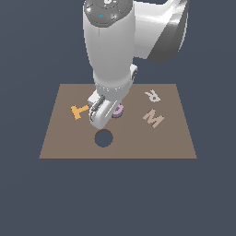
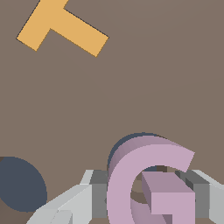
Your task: Insert a designated object into the corresponding slot on a board.
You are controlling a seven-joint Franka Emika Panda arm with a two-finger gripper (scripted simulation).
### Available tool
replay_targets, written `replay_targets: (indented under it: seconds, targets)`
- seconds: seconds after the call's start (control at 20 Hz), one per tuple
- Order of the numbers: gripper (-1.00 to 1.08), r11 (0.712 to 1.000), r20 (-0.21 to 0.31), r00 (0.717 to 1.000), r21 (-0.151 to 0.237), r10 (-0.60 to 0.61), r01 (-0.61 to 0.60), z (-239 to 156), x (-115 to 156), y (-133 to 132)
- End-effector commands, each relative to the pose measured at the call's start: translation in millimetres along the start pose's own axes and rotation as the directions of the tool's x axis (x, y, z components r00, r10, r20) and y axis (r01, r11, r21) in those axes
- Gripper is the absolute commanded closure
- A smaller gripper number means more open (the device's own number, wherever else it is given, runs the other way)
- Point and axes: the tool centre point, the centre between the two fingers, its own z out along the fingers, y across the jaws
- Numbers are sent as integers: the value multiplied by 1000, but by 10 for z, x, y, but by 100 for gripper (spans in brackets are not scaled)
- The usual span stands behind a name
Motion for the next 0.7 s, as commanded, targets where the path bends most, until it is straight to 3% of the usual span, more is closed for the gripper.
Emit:
replay_targets:
  seconds: [0.0,0.55,0.6,0.65]
  targets:
    - [108,1000,0,1000,0,7,-7,-2,-5,-3]
    - [108,1000,0,1000,-1,5,-5,100,-2,-5]
    - [-92,1000,0,1000,-1,5,-5,100,-2,-5]
    - [-92,1000,0,1000,-1,5,-5,100,-2,-5]
